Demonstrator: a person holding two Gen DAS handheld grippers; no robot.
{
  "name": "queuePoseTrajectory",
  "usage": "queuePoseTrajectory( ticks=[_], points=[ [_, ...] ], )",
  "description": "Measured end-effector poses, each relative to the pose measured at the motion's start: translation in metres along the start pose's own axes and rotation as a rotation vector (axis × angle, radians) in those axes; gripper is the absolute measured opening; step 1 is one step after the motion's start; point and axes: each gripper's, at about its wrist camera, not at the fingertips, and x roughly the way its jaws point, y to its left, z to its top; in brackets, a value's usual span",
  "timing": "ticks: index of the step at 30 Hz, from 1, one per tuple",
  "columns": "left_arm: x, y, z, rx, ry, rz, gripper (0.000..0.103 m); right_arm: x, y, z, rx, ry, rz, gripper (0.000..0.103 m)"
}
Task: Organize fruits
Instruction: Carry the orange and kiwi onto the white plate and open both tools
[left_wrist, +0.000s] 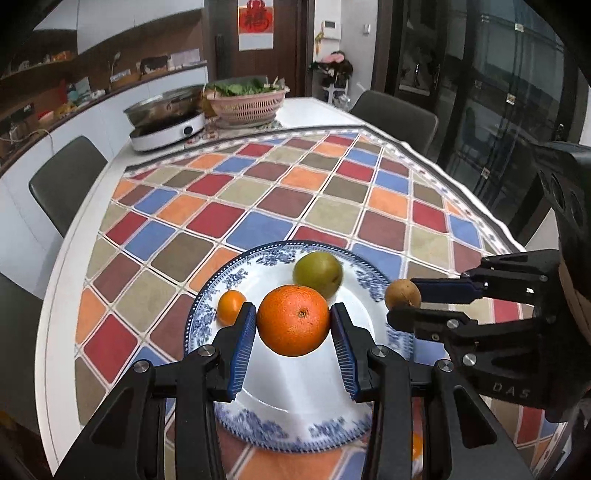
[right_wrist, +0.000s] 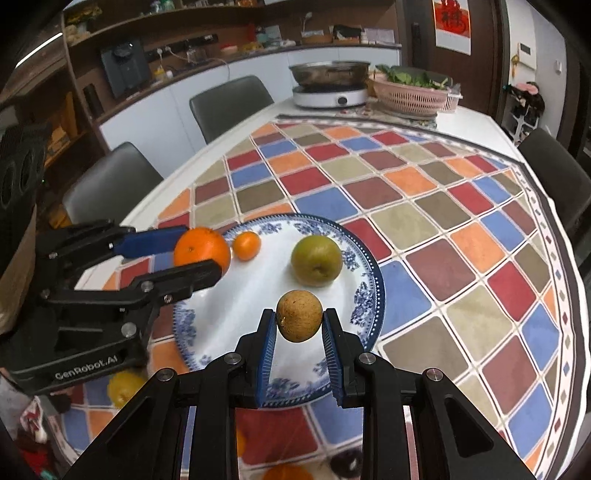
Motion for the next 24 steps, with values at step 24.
queuePoseTrajectory(
  ticks=[24],
  points=[
    [0.081,0.018,0.021,0.0,0.173,-0.003,0.043,0.068,-0.021,0.016,0.021,0.13,0.001,0.028]
  ],
)
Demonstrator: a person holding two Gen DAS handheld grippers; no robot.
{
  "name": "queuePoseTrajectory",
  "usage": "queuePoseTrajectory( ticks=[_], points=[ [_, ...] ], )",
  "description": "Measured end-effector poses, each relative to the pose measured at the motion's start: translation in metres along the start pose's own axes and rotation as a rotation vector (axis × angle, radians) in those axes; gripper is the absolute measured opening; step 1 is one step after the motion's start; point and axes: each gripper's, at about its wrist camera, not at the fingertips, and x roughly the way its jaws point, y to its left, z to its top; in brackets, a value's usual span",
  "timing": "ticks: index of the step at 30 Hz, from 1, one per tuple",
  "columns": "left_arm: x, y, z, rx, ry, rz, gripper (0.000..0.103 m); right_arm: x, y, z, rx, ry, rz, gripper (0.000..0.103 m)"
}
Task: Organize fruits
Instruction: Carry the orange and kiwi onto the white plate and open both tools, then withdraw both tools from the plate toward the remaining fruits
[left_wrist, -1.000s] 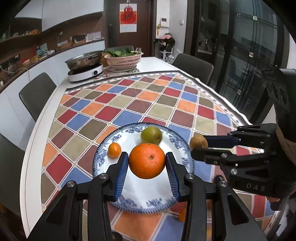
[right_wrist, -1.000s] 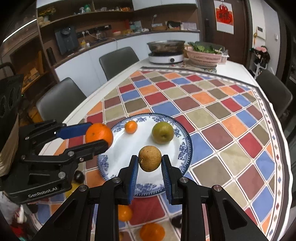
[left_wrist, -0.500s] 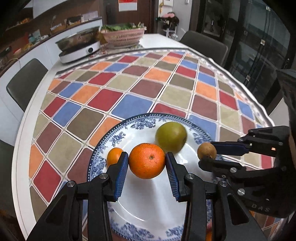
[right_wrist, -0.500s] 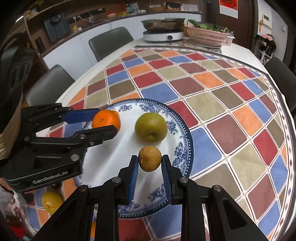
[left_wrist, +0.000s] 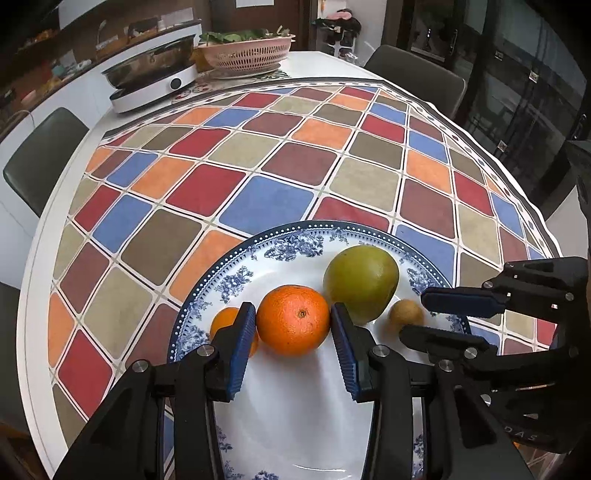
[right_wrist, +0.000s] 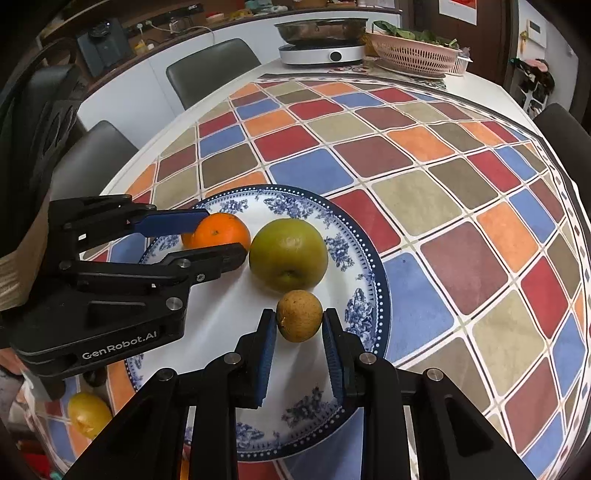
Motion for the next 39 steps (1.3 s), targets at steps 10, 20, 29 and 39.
queuePoseTrajectory(
  ticks=[10,20,29,39],
  points=[
    [-0.031,0.0,-0.001,-0.032,-0.054,0.021,0.05,-0.016,0.001,-0.002,0.02,-0.034,-0.003,0.041],
    [-0.082,-0.008,-0.018,-0.075,-0.11,0.038,0.05,-0.052,0.006,-0.01,0.04,-0.102,-0.032,0.041],
    [-0.143,-0.017,-0.043,-0.079,-0.2,0.053,0.056,-0.106,0.033,-0.023,0.006,-0.2,-0.047,0.041],
    [-0.204,-0.028,-0.084,-0.04,-0.297,0.101,0.064,-0.149,0.066,-0.046,-0.02,-0.273,-0.068,0.055]
  ],
)
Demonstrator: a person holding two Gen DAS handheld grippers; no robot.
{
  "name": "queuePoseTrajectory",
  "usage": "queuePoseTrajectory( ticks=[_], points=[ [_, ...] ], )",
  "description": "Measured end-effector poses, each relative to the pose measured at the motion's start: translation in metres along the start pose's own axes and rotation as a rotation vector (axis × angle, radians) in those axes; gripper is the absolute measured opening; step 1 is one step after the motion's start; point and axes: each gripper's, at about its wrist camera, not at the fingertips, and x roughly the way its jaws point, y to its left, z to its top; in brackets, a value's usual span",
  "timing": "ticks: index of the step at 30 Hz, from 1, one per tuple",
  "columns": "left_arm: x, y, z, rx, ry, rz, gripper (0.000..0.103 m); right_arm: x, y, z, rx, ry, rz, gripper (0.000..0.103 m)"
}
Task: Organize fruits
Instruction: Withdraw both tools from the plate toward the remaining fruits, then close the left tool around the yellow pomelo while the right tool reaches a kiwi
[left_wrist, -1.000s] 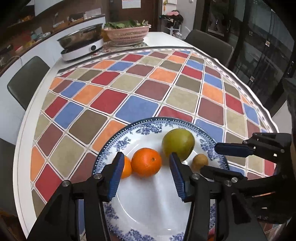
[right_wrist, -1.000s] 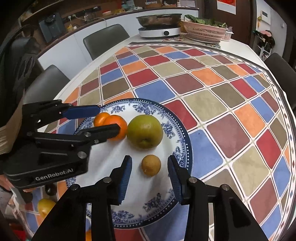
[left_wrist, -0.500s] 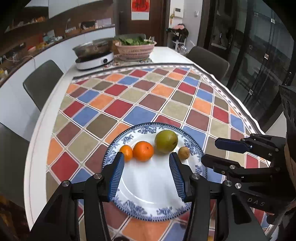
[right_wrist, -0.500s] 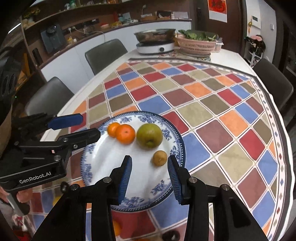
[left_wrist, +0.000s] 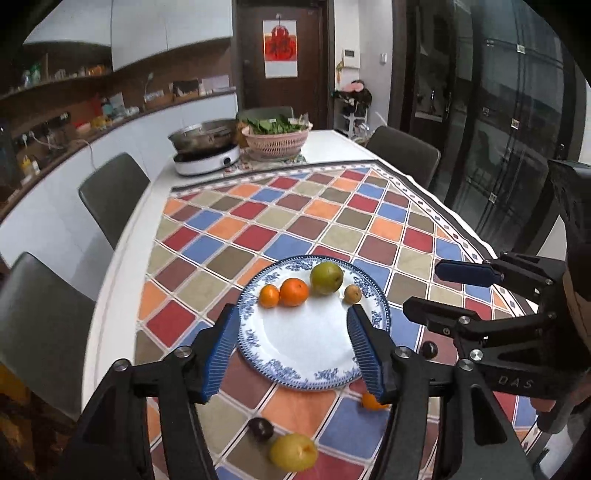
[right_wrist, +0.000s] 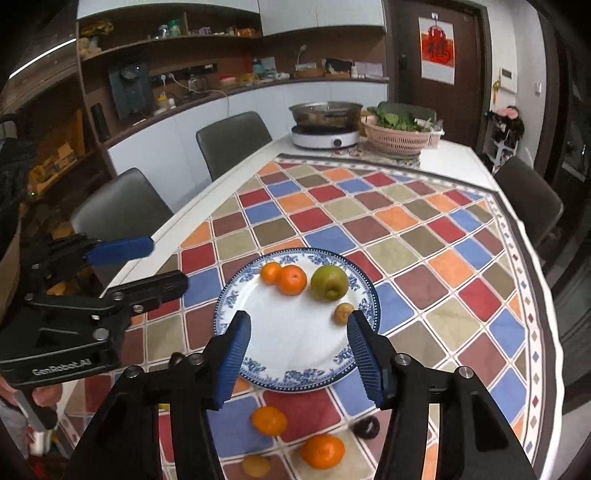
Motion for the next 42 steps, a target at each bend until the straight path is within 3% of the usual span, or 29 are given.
queuePoseTrajectory(
  ticks=[9,17,27,42],
  points=[
    [-0.048,-0.002,-0.028,0.037,-0.063,0.019,0.069,-0.039,0.027,-0.021,0.012,-0.048,0.02,0.055],
    [-0.06,0.001,-0.058,0.048,-0.045,0.037,0.074,-0.052,0.049,-0.041,-0.026,-0.038,-0.006,0.06],
    [-0.05,0.0,-0.096,0.044,0.032,0.029,0.075,-0.035,0.057,-0.072,-0.04,0.066,-0.002,0.06],
    [0.004,0.0,-0.133,0.049,0.212,-0.015,0.075,0.01,0.051,-0.113,-0.004,0.253,0.008,0.06]
  ],
)
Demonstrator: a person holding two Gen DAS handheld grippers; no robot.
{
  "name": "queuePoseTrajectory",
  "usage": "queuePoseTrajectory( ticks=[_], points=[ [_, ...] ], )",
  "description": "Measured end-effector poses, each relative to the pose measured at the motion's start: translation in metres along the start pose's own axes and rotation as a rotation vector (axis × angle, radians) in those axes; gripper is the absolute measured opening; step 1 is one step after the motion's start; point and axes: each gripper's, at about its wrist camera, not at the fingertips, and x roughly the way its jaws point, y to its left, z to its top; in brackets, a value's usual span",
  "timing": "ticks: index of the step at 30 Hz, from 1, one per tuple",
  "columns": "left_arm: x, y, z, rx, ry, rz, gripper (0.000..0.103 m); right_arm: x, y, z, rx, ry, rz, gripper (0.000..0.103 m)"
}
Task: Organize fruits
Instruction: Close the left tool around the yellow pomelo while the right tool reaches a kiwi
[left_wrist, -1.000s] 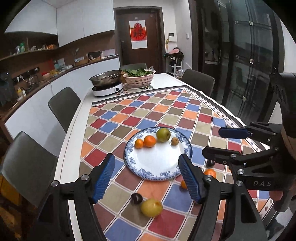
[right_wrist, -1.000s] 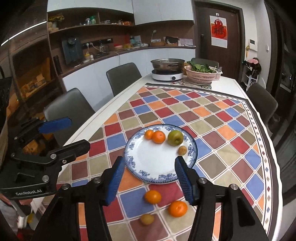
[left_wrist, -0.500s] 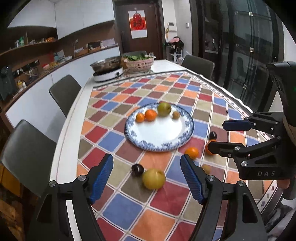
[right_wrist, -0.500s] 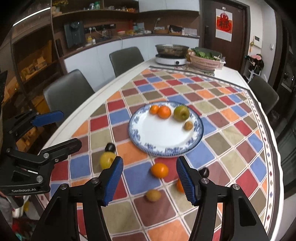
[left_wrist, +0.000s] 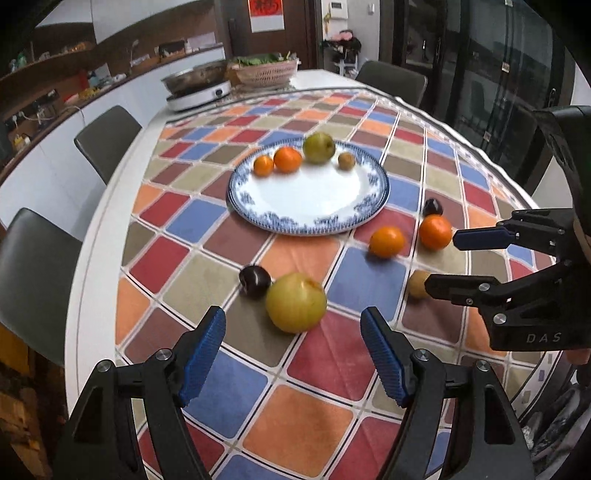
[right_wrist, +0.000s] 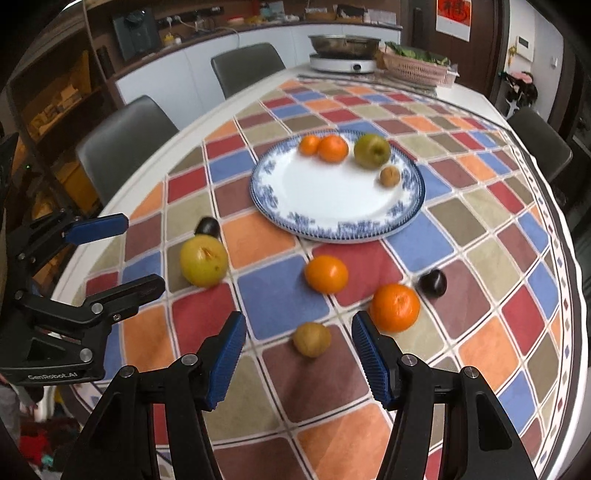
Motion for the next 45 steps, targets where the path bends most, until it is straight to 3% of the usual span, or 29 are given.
queuePoseTrajectory(
  ticks=[13,15,22,29,36,45],
  points=[
    [0.04,0.008,-0.004,-0.018,0.074,-0.029,0.075,0.033,-0.004,-0.009,0.015,0.089,-0.003,0.059],
    [0.045,0.007,-0.003,-0.015,0.08,-0.029,0.075,0.036,-0.004,-0.009,0.016,0.1,0.001,0.051],
    [0.061,0.004,0.002,-0.013,0.097,-0.041,0.075,0.043,-0.008,-0.011,0.027,0.119,0.011,0.046],
    [0.072,0.002,0.004,-0.021,0.113,-0.064,0.062,0.048,-0.01,-0.009,0.025,0.125,0.023,0.038],
    [0.077,0.001,0.006,-0.016,0.117,-0.04,0.05,0.051,-0.013,-0.008,0.023,0.126,0.032,0.031],
    [0.07,0.001,0.004,-0.042,0.106,-0.051,0.049,0.046,-0.01,-0.01,0.01,0.104,0.039,0.031]
  ],
)
